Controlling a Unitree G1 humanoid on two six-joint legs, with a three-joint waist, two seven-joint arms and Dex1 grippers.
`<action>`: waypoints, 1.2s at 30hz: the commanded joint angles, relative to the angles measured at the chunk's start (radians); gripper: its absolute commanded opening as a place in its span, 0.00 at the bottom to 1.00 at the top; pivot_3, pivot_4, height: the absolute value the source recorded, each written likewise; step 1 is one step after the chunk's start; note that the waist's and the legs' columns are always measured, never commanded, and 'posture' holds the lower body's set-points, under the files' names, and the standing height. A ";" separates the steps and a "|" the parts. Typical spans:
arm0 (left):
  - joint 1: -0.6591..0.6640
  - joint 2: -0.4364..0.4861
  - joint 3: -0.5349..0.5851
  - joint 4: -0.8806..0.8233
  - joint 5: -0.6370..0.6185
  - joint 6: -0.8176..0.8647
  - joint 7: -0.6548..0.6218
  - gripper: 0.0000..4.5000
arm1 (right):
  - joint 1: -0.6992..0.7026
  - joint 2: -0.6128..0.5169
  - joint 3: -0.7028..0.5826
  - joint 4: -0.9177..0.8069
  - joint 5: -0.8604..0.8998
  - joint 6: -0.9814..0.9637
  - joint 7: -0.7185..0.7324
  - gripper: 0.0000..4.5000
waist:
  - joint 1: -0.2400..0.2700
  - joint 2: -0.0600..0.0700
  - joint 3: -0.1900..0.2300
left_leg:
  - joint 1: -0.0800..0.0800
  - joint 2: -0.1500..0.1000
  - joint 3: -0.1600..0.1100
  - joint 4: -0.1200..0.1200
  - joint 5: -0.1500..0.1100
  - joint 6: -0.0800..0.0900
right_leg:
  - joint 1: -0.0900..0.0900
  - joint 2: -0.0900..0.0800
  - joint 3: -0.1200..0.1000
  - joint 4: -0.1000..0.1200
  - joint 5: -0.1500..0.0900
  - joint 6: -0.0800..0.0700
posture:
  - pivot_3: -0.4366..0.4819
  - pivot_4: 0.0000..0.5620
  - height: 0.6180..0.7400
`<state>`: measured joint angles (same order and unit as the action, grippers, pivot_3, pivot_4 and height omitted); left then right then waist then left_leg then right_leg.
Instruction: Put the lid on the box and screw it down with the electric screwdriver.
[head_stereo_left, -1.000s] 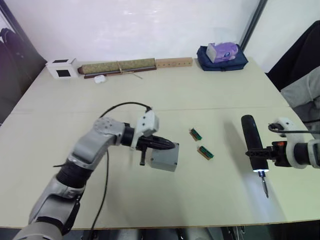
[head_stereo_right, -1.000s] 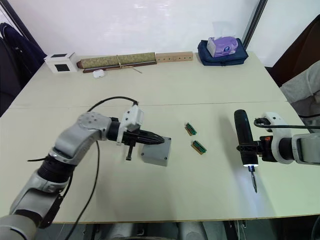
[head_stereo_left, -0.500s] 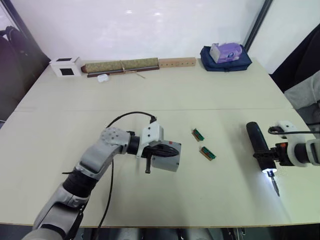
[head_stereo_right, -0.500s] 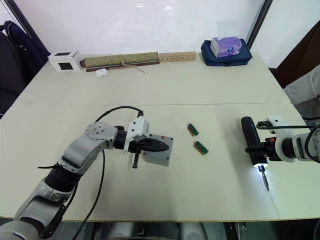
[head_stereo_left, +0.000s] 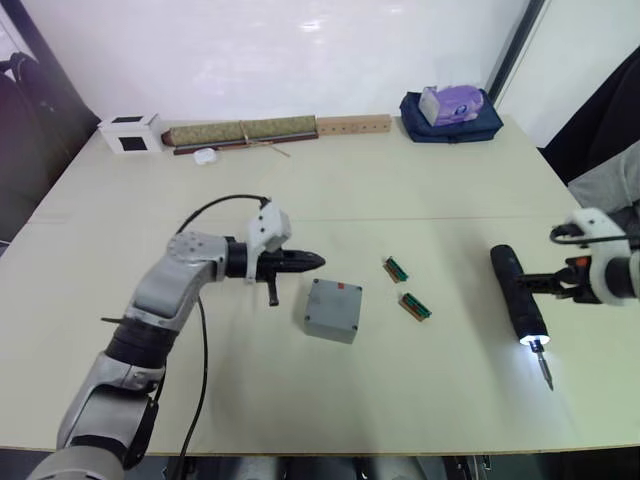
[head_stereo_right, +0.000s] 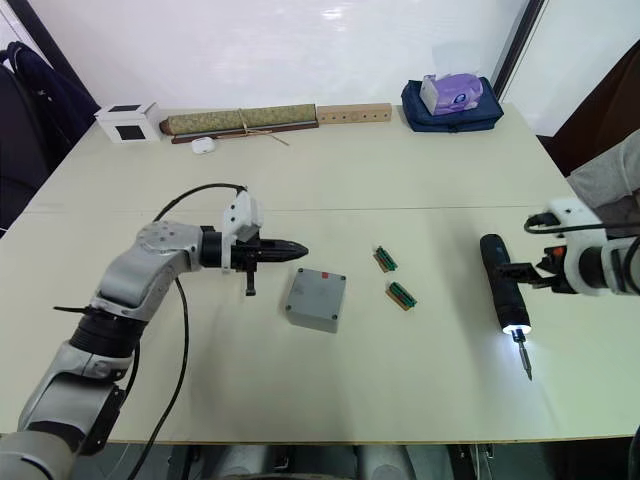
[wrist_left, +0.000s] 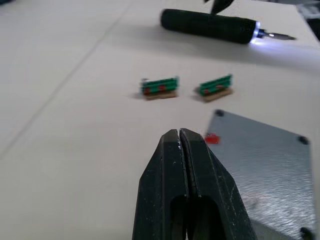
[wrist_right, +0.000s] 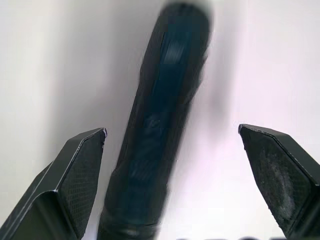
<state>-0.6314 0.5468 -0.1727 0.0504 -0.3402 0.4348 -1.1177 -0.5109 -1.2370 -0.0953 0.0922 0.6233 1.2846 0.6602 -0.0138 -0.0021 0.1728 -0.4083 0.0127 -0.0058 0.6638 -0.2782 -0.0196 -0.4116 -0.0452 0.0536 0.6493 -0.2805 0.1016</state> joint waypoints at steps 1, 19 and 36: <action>-0.024 0.052 0.021 0.079 0.056 -0.044 0.003 0.00 | -0.029 0.003 -0.124 -0.271 0.124 -0.094 0.151 0.99 | -0.004 0.001 0.000 | 0.000 0.000 0.000 0.000 0.000 0.000 | 0.000 0.000 0.000 0.000 0.000 0.000 | 0.48 0.27 1.00; 0.047 -0.026 -0.132 0.017 0.171 -0.031 0.015 0.00 | 0.240 0.464 0.245 -0.743 0.107 -0.198 -0.030 0.99 | 0.003 -0.009 0.000 | 0.000 -0.001 -0.005 0.005 0.000 -0.001 | 0.004 -0.003 -0.002 0.000 0.002 0.003 | 0.48 0.27 1.00; 0.035 0.114 -0.156 0.038 0.196 -0.064 -0.162 0.00 | 0.213 0.309 0.214 -0.704 -0.007 -0.300 0.067 0.99 | 0.000 -0.009 0.000 | 0.000 -0.001 -0.006 0.003 0.000 -0.001 | 0.003 -0.001 -0.003 0.001 0.002 0.003 | 0.48 0.27 1.00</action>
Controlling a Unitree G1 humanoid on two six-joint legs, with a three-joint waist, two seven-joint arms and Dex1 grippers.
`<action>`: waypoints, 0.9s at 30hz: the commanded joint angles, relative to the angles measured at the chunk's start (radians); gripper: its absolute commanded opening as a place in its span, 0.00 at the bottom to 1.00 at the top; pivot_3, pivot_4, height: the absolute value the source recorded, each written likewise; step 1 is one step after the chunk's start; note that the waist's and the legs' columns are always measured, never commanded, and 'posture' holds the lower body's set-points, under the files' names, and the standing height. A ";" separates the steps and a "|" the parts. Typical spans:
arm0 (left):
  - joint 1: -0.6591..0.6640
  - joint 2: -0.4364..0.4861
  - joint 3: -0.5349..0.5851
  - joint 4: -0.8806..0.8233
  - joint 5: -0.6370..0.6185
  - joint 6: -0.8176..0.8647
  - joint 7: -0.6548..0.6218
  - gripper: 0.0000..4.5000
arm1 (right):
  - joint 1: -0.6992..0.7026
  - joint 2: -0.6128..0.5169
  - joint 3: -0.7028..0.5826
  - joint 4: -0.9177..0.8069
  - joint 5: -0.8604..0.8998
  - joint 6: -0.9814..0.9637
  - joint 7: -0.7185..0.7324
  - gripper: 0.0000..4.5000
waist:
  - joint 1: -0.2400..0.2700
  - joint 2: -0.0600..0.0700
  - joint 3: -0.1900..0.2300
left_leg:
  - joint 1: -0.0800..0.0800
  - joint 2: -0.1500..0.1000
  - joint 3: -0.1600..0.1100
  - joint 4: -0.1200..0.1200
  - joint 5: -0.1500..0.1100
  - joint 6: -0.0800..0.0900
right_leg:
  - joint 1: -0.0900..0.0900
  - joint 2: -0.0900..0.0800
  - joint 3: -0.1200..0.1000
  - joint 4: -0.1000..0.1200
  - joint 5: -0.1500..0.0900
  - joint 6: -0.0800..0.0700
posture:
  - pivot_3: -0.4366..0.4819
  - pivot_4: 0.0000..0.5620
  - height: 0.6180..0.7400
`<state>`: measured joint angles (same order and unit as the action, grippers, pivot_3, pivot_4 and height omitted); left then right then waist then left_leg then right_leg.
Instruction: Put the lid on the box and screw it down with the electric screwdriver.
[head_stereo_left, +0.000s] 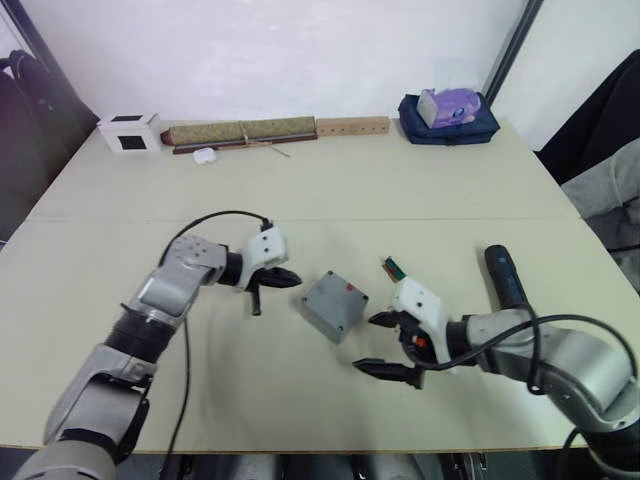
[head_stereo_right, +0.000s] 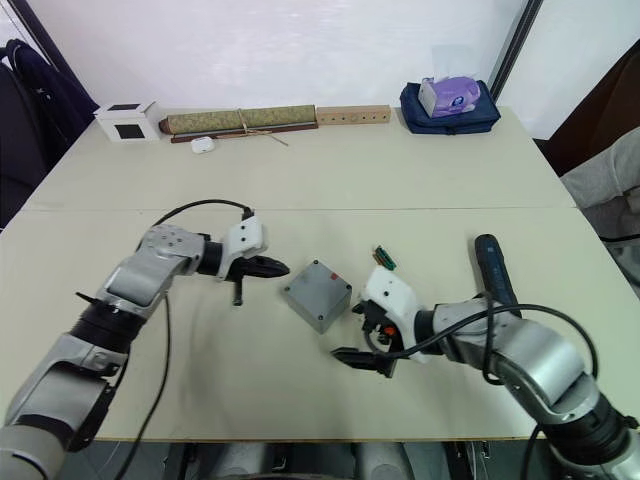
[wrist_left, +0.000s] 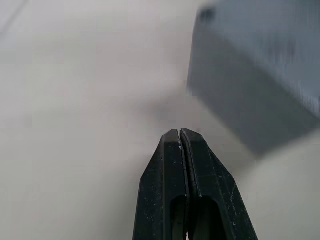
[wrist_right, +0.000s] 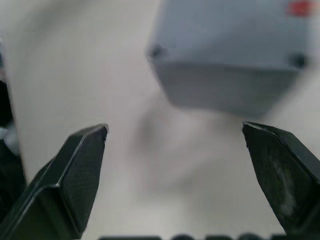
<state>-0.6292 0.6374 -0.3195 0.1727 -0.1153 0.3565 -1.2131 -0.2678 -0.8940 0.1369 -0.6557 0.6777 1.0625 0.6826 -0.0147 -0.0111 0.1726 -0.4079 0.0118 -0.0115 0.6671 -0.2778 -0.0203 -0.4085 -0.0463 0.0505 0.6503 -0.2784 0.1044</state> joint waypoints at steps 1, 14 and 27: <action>0.047 0.035 -0.012 -0.109 -0.043 0.031 -0.089 0.00 | -0.037 -0.044 -0.009 0.067 -0.082 -0.101 0.055 0.99 | 0.001 0.000 0.000 | 0.000 0.000 0.000 0.000 0.000 0.000 | 0.000 0.000 0.000 0.000 0.000 0.000 | 0.48 0.27 1.00; 0.111 -0.052 -0.041 -0.239 -0.036 0.111 0.010 0.00 | -0.089 0.106 0.184 0.184 -0.222 -0.266 0.161 0.99 | 0.001 0.000 0.000 | 0.000 0.001 0.000 0.000 0.000 0.000 | -0.001 0.001 0.000 0.001 0.000 0.000 | 0.48 0.27 1.00; 0.067 -0.045 -0.034 -0.174 -0.031 0.069 0.004 0.00 | -0.030 0.158 0.149 0.094 -0.195 -0.166 0.123 0.99 | 0.002 0.000 0.000 | 0.000 0.000 0.000 0.001 0.000 0.000 | 0.000 0.000 0.000 0.002 0.000 0.000 | 0.48 0.27 1.00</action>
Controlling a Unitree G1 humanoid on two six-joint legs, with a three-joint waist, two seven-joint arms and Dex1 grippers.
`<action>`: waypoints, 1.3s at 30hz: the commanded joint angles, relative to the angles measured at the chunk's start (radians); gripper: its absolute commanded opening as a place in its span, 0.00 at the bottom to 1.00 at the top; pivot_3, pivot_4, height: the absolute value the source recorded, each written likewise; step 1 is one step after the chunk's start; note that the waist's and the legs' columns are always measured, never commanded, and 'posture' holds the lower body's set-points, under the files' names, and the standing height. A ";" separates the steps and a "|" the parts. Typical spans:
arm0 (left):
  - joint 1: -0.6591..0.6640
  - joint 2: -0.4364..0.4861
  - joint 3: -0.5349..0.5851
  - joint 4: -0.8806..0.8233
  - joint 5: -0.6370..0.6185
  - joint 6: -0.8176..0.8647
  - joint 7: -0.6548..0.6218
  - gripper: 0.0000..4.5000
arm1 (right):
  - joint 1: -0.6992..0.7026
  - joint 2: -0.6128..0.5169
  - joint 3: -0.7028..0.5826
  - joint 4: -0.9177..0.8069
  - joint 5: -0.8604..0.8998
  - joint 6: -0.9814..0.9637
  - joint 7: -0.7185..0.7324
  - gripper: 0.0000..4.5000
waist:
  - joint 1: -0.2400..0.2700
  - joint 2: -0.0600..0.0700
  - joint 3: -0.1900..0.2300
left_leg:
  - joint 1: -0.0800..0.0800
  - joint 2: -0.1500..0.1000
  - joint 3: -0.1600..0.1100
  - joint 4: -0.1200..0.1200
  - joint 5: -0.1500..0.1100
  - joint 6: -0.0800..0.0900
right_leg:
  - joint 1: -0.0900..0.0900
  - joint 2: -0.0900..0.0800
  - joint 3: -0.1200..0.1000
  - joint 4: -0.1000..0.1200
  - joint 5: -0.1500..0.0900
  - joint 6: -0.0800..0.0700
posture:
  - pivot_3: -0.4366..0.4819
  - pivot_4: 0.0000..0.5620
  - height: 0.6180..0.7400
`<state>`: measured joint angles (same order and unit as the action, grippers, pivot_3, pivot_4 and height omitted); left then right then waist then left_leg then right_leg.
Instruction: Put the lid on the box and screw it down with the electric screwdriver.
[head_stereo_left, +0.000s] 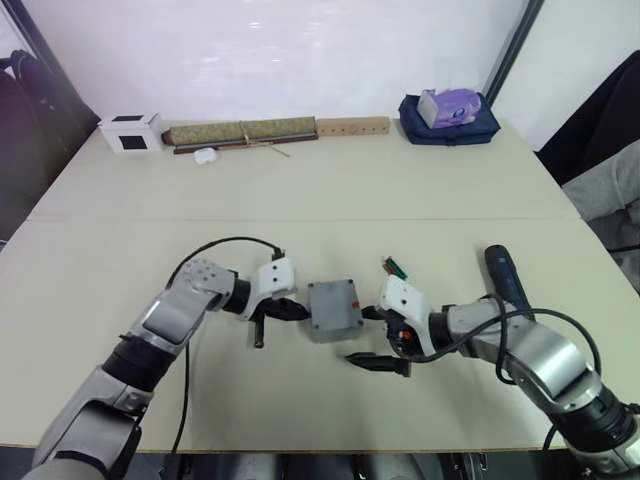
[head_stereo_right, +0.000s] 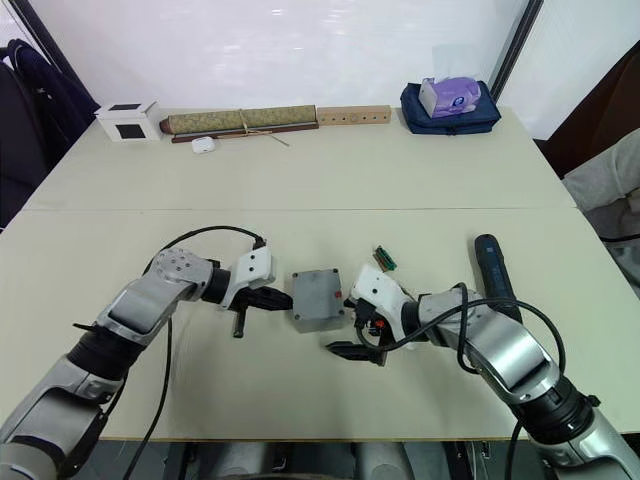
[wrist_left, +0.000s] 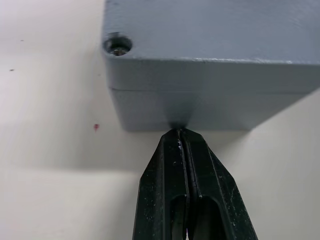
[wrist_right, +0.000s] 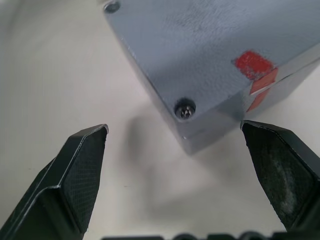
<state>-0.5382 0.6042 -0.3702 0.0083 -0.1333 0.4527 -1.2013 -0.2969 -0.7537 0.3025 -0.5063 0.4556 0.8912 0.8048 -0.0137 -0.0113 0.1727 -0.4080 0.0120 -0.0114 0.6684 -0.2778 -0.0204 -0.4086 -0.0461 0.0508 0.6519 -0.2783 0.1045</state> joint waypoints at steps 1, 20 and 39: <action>-0.028 -0.015 0.016 -0.004 -0.013 -0.029 -0.006 0.00 | 0.002 0.022 -0.024 -0.056 0.028 0.010 -0.005 0.99 | 0.001 0.000 0.000 | 0.000 0.000 0.000 0.000 0.000 0.000 | 0.000 0.000 0.000 0.000 0.000 0.000 | 0.48 0.27 1.00; -0.189 -0.031 0.233 -0.003 -0.258 0.210 -0.024 0.00 | -0.040 0.103 -0.448 0.189 0.103 -0.072 -0.193 0.99 | -0.005 -0.002 -0.001 | 0.001 -0.001 0.001 0.000 0.000 0.000 | 0.003 -0.001 -0.001 -0.001 0.000 0.000 | 0.48 0.27 1.00; -0.139 -0.046 0.181 -0.112 -0.262 0.229 0.027 0.00 | -0.100 0.229 -0.297 0.488 -0.141 -0.341 -0.208 0.43 | -0.001 -0.002 -0.001 | 0.001 -0.001 0.003 0.000 0.001 -0.001 | -0.001 0.000 0.002 0.003 0.000 0.000 | 0.48 0.27 1.00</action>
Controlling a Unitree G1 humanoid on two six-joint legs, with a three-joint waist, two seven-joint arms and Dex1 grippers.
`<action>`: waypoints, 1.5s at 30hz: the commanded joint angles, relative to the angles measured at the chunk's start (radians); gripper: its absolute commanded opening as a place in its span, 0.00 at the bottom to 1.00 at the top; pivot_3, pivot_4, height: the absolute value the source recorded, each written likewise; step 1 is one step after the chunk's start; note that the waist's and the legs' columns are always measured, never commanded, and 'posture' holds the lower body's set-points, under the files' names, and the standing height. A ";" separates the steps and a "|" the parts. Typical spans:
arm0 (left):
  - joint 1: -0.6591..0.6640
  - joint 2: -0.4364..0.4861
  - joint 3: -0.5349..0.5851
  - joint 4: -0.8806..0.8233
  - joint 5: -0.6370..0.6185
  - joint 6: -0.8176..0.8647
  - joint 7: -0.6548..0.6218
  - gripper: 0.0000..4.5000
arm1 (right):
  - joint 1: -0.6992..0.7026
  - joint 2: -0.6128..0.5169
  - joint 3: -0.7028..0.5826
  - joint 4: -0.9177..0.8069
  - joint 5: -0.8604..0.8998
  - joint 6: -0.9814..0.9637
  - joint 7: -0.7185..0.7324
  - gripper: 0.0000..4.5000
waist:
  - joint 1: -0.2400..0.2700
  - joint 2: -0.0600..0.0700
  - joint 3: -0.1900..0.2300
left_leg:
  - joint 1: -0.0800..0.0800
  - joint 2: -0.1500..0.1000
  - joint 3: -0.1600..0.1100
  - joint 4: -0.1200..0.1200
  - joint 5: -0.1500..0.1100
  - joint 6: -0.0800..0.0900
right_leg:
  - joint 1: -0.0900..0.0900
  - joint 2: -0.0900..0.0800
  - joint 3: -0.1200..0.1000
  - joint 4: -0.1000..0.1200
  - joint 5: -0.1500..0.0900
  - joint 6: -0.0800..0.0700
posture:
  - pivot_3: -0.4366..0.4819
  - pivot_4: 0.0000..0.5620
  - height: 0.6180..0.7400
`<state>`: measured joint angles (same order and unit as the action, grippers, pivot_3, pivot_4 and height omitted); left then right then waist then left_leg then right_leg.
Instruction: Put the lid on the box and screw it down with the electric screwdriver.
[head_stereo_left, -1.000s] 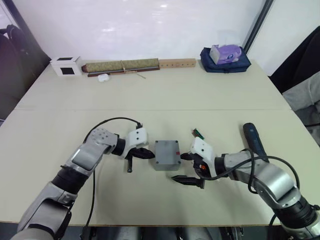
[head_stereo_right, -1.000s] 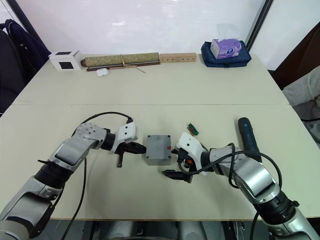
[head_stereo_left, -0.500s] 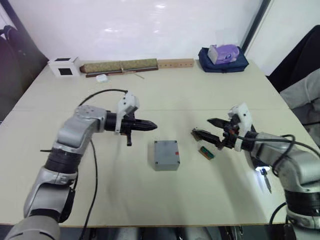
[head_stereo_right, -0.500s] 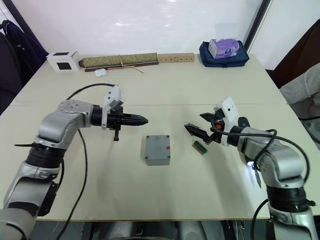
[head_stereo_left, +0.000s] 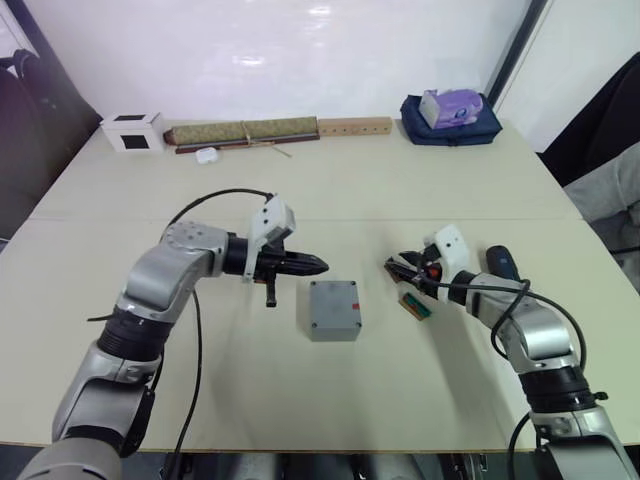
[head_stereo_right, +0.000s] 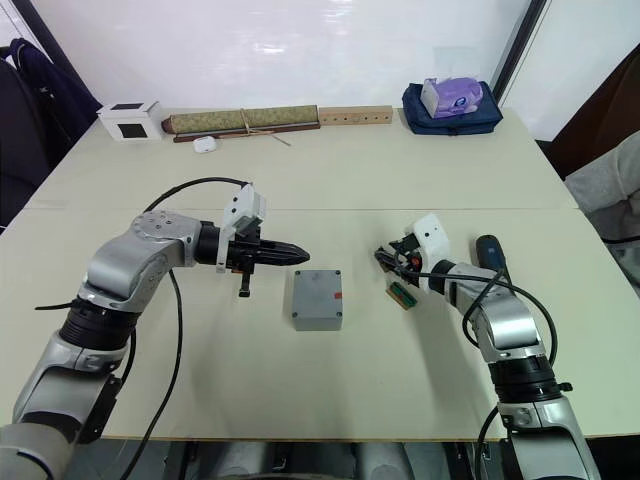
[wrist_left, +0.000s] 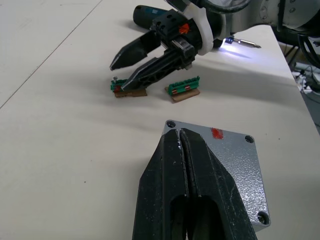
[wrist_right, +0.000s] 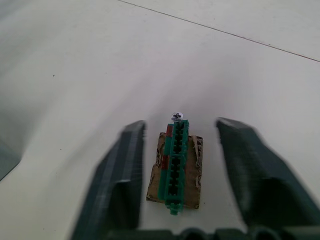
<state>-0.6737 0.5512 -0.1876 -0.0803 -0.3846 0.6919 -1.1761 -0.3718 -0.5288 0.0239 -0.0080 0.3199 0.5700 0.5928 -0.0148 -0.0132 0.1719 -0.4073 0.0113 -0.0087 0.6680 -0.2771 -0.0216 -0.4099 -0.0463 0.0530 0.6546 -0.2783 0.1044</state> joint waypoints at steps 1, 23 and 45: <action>-0.002 0.007 -0.004 -0.023 -0.009 -0.012 0.002 0.00 | -0.027 0.004 -0.019 -0.008 -0.008 -0.022 0.005 0.43 | 0.000 0.000 0.000 | 0.000 0.000 0.000 0.000 0.000 0.000 | 0.000 0.000 0.000 0.000 0.000 0.000 | 0.48 0.27 1.00; 0.001 0.007 -0.043 0.009 0.040 -0.080 0.023 0.00 | -0.033 0.001 -0.001 -0.015 -0.035 -0.019 0.015 0.01 | -0.001 0.000 0.000 | 0.000 0.000 0.000 0.000 0.000 0.000 | 0.000 0.000 0.000 0.000 0.000 0.000 | 0.48 0.27 1.00; 0.037 0.093 -0.006 -0.055 -0.025 -0.022 -0.031 0.00 | 0.022 -0.045 -0.112 -0.429 0.120 0.160 0.019 0.01 | -0.002 0.001 0.000 | -0.001 0.000 -0.001 -0.001 0.000 0.000 | -0.001 0.000 0.000 0.000 0.000 0.000 | 0.48 0.27 1.00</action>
<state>-0.6452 0.6166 -0.2198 -0.0854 -0.3831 0.6561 -1.1813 -0.3750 -0.5666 -0.0646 -0.3224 0.3914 0.6936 0.6100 -0.0170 -0.0125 0.1723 -0.4079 0.0121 -0.0097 0.6673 -0.2771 -0.0216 -0.4108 -0.0459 0.0530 0.6545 -0.2785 0.1040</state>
